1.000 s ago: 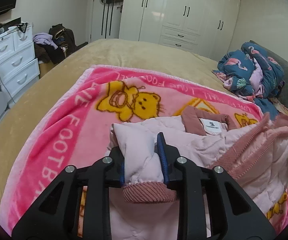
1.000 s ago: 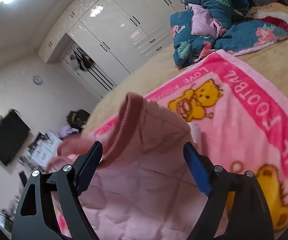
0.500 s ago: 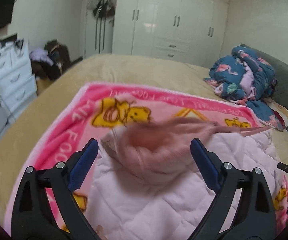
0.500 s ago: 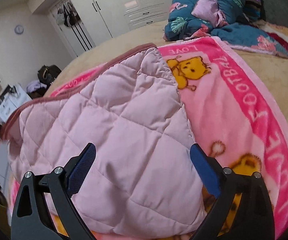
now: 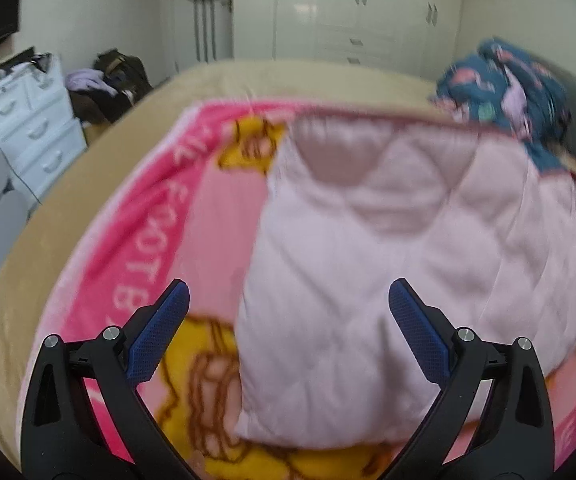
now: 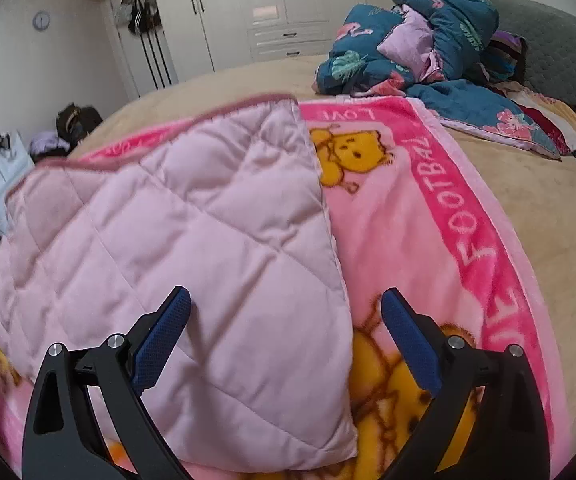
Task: Fold large clothes
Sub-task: 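Lift the hem with both grippers and fold it over toward the collar, then press the folded edge with both grippers, then open them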
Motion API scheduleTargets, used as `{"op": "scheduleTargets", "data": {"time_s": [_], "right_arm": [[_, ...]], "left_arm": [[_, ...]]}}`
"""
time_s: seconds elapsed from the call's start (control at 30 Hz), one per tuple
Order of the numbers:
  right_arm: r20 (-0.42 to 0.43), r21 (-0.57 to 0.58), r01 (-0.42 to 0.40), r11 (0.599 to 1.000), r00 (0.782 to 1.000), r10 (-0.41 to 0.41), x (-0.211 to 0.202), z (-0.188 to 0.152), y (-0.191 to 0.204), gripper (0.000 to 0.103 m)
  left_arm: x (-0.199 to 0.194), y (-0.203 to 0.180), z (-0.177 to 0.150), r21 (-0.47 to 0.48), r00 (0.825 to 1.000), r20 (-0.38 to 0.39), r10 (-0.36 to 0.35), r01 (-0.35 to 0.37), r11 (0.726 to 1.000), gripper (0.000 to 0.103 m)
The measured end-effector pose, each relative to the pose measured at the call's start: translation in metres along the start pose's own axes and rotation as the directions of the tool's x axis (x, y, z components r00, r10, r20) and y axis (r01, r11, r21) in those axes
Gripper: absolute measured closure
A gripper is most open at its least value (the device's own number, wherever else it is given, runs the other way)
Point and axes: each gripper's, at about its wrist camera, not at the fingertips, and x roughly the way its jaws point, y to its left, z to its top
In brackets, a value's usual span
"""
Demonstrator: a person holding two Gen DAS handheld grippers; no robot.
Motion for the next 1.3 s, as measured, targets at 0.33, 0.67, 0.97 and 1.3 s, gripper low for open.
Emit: {"op": "scheduleTargets", "data": {"time_s": [0.33,0.67,0.97,1.3], "right_arm": [[0.040,-0.044,-0.054,0.998,0.998,0.056,0.005,-0.012,0.011,0.080],[0.173,0.020,-0.021,1.000,0.985,0.017,-0.004,0.065,0.013,0.086],[0.072,0.089,0.039,0.995,0.996,-0.045,0.060,0.079,0.005,0.086],[0.044,0.050,0.094,0.994,0.994,-0.096,0.070,0.067,0.008,0.079]], "left_arm": [[0.013,-0.019,-0.015,0.031,0.999,-0.002,-0.045,0.045,0.999,0.087],[0.017,-0.029,0.071,-0.023,0.994,0.107,0.012,-0.010,1.000,0.092],[0.066,-0.031,0.074,-0.046,0.998,0.024,0.066,-0.065,0.997,0.092],[0.071,-0.030,0.071,-0.039,0.997,0.014,0.082,-0.082,0.996,0.087]]}}
